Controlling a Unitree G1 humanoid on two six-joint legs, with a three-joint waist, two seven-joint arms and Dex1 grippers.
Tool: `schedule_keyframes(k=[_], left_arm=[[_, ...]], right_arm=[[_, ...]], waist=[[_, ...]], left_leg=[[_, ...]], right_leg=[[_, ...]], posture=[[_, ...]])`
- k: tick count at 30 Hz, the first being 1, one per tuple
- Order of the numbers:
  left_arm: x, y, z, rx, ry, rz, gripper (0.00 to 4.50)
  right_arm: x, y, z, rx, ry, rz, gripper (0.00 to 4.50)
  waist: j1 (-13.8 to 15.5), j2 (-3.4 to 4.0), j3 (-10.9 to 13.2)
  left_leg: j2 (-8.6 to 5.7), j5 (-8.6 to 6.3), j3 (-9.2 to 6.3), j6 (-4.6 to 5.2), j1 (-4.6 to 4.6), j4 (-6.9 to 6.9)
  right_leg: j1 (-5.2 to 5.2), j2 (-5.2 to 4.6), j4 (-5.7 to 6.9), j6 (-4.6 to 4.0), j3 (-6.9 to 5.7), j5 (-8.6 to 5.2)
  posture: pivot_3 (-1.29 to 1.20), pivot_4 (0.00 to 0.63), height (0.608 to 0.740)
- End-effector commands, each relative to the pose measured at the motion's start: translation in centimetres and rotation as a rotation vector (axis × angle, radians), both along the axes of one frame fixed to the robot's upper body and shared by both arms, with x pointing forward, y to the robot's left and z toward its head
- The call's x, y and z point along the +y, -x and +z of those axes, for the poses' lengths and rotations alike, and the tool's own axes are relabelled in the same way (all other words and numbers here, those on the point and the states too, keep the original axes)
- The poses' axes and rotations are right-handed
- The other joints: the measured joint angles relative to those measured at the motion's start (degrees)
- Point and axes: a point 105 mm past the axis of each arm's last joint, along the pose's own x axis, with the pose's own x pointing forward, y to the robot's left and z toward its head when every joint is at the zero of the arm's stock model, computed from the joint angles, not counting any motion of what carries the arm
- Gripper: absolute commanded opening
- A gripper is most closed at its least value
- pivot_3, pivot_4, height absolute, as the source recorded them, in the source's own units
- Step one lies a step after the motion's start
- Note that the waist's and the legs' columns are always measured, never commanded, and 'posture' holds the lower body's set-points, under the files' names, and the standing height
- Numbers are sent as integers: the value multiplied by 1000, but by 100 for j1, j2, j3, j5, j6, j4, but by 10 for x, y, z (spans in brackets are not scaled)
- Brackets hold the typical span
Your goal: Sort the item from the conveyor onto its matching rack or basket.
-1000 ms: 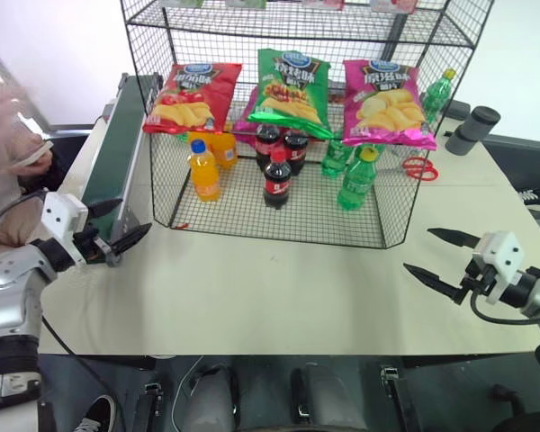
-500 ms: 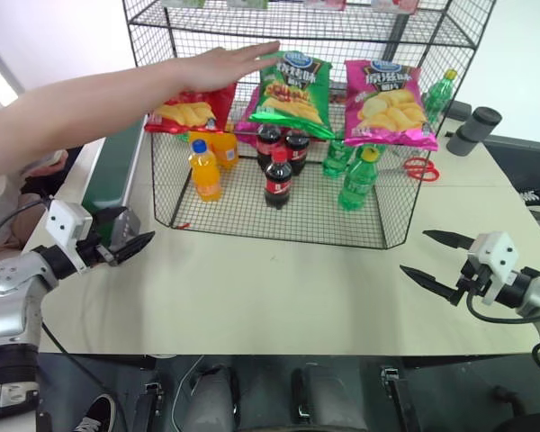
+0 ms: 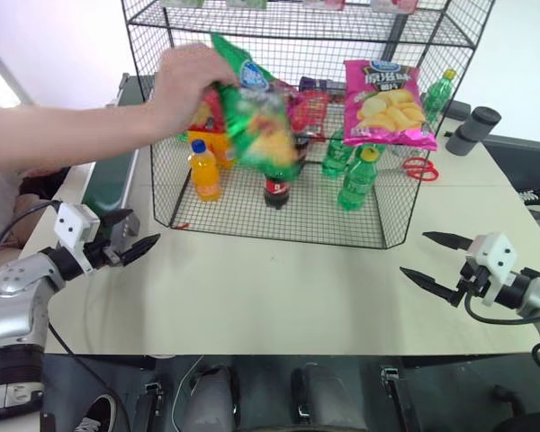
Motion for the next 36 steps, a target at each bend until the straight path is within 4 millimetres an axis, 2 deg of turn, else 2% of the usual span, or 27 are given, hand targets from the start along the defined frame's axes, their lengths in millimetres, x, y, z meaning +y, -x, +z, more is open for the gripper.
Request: schedule_keyframes(k=[1, 7, 13, 20, 30, 36], left_arm=[[-7, 0, 11, -49, -14, -34, 4500], [-9, 1, 10, -26, -2, -51, 4500], [-14, 2, 2, -19, 6, -48, 4500], [-12, 11, -5, -3, 4, -35, 4500], [-11, 3, 2, -18, -14, -41, 4500], [-17, 8, 0, 6, 1, -94, 4500]], right_arm=[[5, 1, 6, -33, 26, 33, 4462], [8, -3, 10, -45, 9, 33, 4462], [11, -5, 5, -32, 20, 52, 4462], [15, -10, 11, -45, 13, 65, 4462], [23, -13, 9, -55, 3, 75, 4462], [24, -16, 10, -64, -13, 70, 4462]], waist=[[2, 0, 0], [0, 0, 0], [2, 0, 0], [-3, 0, 0], [5, 0, 0], [-3, 0, 0]], left_leg=[[0, 0, 0, 0, 0, 0], [0, 0, 0, 0, 0, 0], [0, 0, 0, 0, 0, 0], [2, 0, -1, 0, 0, 1], [0, 0, -1, 0, 0, 2], [0, 0, 0, 0, 0, 2]], right_leg=[[0, 0, 0, 0, 0, 0], [0, 0, 0, 0, 0, 0], [0, 0, 0, 0, 0, 0], [-1, 2, 1, 0, 0, 0], [1, 0, 1, 0, 0, 0], [0, 0, 1, 0, 0, 0]], posture=[[0, 150, 740], [0, 150, 740], [0, 150, 740], [0, 150, 740], [0, 150, 740], [0, 150, 740]])
